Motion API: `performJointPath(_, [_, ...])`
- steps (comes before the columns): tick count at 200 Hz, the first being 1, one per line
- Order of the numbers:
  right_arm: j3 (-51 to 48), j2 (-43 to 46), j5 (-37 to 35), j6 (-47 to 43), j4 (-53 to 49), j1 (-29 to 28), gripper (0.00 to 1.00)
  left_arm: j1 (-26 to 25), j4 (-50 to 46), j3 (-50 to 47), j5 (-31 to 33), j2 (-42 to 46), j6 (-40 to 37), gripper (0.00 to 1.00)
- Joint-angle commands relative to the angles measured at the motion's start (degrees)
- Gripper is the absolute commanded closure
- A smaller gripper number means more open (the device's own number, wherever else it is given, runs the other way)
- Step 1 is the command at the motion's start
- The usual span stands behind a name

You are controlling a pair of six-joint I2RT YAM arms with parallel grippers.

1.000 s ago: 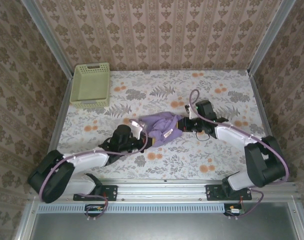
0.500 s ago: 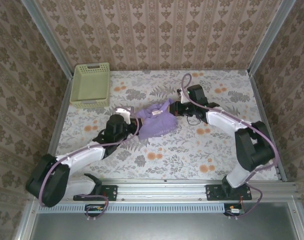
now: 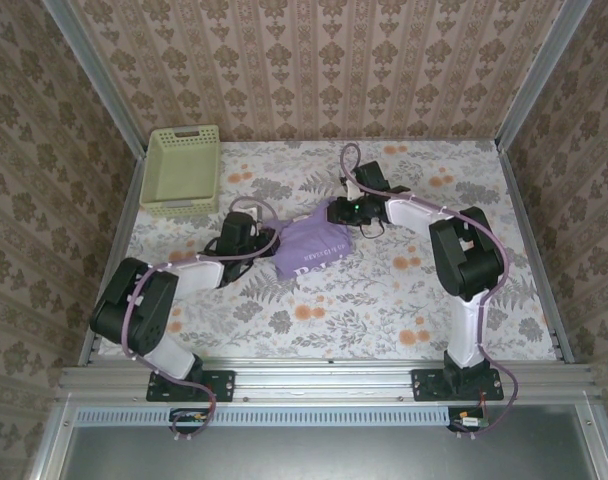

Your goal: Fold the inside-out t-shirt

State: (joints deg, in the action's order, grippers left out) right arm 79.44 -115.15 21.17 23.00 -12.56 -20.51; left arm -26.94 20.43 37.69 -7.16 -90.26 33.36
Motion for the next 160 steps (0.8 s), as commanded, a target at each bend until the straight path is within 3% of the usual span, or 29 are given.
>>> performJointPath(1, [1.67, 1.83, -4.18, -2.25, -5.00, 0.29, 0.52, 2.85, -8.08, 3.89, -1.70, 0.28, 2.12, 0.60])
performJointPath(32, [-5.71, 11.27, -7.69, -3.79, -5.70, 0.97, 0.27, 3.53, -19.09, 3.30, 0.72, 9.30, 2.40, 0.33])
performJointPath(54, [-14.19, 17.71, -5.82, -3.68, -2.73, 0.96, 0.22, 1.28, -23.91, -0.18, 3.68, 17.25, 2.55, 0.22])
performJointPath(76, [-21.75, 21.72, -1.20, -3.29, 2.80, 0.49, 0.20, -6.27, -23.23, -4.98, 6.85, 23.30, 3.51, 0.16])
performJointPath(93, [-24.61, 21.71, 0.06, -3.28, 6.52, -0.60, 0.20, -10.56, -20.16, -7.58, 8.07, 23.91, 4.21, 0.15])
performJointPath(124, [-22.50, 16.18, 0.52, -3.59, 8.59, -1.76, 0.23, -11.53, -10.38, -9.51, 4.96, 17.08, 5.35, 0.22])
performJointPath(145, [-20.97, 13.55, -0.10, -3.81, 8.55, -2.69, 0.29, -11.64, -7.85, -8.27, 4.88, 12.50, 4.38, 0.27])
performJointPath(160, [-20.41, 12.63, 0.11, -4.01, 8.48, -3.41, 0.41, -11.48, -7.06, -7.24, 5.17, 9.87, 3.26, 0.34])
